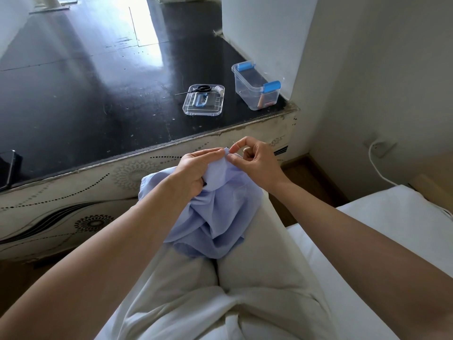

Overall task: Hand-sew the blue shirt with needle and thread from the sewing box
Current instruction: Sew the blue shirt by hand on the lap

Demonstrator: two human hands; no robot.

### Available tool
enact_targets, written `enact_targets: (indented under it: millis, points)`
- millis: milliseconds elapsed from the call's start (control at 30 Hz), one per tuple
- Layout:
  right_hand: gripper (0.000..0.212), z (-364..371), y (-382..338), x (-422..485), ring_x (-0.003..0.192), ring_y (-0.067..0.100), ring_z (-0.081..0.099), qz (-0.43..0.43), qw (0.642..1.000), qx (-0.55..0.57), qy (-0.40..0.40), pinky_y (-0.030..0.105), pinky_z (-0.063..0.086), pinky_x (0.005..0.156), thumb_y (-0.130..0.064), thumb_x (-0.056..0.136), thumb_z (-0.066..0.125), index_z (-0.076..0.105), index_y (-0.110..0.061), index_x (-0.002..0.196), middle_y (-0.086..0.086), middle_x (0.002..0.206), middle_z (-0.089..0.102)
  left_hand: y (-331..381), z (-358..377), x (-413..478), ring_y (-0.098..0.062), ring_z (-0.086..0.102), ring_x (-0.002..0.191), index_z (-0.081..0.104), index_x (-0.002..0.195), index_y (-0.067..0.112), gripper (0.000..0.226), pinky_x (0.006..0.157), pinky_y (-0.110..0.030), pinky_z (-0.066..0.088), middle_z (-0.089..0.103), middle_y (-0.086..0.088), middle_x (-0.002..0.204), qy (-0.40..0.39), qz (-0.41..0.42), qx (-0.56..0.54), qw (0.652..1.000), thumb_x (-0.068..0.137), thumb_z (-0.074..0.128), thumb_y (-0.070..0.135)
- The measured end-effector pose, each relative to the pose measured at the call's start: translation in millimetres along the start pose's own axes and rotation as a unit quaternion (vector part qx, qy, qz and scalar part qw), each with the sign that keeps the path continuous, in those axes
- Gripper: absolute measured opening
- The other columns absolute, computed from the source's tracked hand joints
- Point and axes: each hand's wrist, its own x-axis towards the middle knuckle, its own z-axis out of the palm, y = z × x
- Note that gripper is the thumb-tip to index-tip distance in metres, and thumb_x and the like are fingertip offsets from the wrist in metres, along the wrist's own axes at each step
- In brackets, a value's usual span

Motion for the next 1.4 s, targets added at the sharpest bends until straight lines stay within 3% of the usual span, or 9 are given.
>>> enact_targets:
  millis: [67,233,400,600,767,867,967,1167,1400]
  points:
    - [0.010,0.4,1.1,1.3,0.054,0.013,0.044,-0.002,1.000,-0.016,0.010,0.024,0.042,0.053,-0.024,0.090,0.068,0.061,-0.017,0.090,0.011,0.061,0.055,-0.8,-0.1,0.0,-0.024,0.064,0.077,0.071,0.099,0.003,0.021,0.062,-0.028,0.055,0.069,-0.013,0.089,0.003,-0.001,-0.003,1.000,0.083,0.076,0.015]
    - [0.013,-0.1,7.6,0.9,0.063,0.031,0.053,0.016,1.000,-0.017,-0.007,0.035,0.050,0.056,-0.022,0.090,0.068,0.066,-0.009,0.088,0.021,0.074,0.063,-0.8,2.0,-2.7,-0.017,0.062,0.064,0.069,0.085,0.006,0.005,0.050,-0.018,0.052,0.068,-0.008,0.074,0.009,0.005,-0.015,1.000,0.085,0.072,0.011]
    - [0.011,-5.7,7.7,-5.9,0.059,0.010,0.049,0.041,0.997,0.037,-0.053,0.022,0.045,0.056,-0.014,0.092,0.065,0.066,-0.004,0.087,0.014,0.067,0.060,-3.1,1.3,-1.7,-0.018,0.063,0.065,0.071,0.088,0.006,0.006,0.051,-0.020,0.053,0.070,-0.006,0.072,0.006,0.011,-0.006,1.000,0.086,0.072,0.011]
    - [0.013,-9.6,8.8,-8.1,0.069,0.019,0.055,0.052,0.995,0.066,-0.061,0.019,0.049,0.059,-0.013,0.093,0.063,0.067,0.000,0.092,0.025,0.082,0.064,-2.9,2.2,-4.2,-0.015,0.063,0.055,0.069,0.089,0.005,0.006,0.047,-0.018,0.050,0.068,-0.007,0.069,-0.007,0.011,0.001,1.000,0.088,0.069,0.012]
    - [0.007,-8.8,11.5,-3.2,0.072,0.014,0.058,0.063,0.997,0.048,0.007,0.026,0.055,0.065,-0.016,0.094,0.062,0.062,-0.010,0.091,0.011,0.081,0.064,-3.3,3.8,-3.2,-0.024,0.060,0.077,0.072,0.090,0.010,0.010,0.068,-0.028,0.049,0.068,-0.012,0.084,0.014,0.013,0.022,1.000,0.084,0.075,0.018]
    - [0.006,-6.6,12.8,-1.7,0.076,0.014,0.061,0.064,0.997,0.013,0.034,0.026,0.057,0.070,-0.020,0.094,0.062,0.060,-0.014,0.093,0.006,0.084,0.065,-2.8,4.3,-3.7,-0.023,0.058,0.075,0.072,0.087,0.012,0.009,0.066,-0.027,0.048,0.067,-0.010,0.081,0.018,0.004,0.029,0.999,0.083,0.076,0.019]
    - [0.008,-6.4,11.8,-1.9,0.064,0.011,0.055,0.057,0.997,0.003,0.055,0.015,0.052,0.062,-0.015,0.094,0.062,0.056,-0.016,0.099,0.002,0.074,0.060,-1.6,5.2,-3.8,-0.019,0.059,0.069,0.071,0.083,0.013,0.007,0.062,-0.025,0.049,0.067,-0.006,0.077,0.029,-0.002,0.028,0.999,0.083,0.076,0.018]
    - [0.019,-9.8,8.9,-7.2,0.053,0.010,0.046,-0.016,0.999,0.012,0.037,0.019,0.047,0.054,-0.010,0.091,0.062,0.057,-0.027,0.086,0.018,0.064,0.057,-0.2,8.0,-3.4,-0.018,0.056,0.067,0.067,0.084,0.010,0.011,0.061,-0.024,0.046,0.063,-0.007,0.077,0.037,-0.024,0.021,0.999,0.088,0.071,0.019]
    - [0.005,-2.1,10.9,-7.1,0.051,0.010,0.044,-0.045,0.997,-0.055,0.032,0.021,0.041,0.050,-0.025,0.088,0.066,0.062,-0.027,0.087,0.001,0.056,0.053,-2.5,6.8,-2.7,-0.018,0.059,0.065,0.067,0.086,0.005,0.010,0.060,-0.025,0.048,0.063,-0.010,0.078,0.012,-0.009,0.016,1.000,0.090,0.068,0.014]
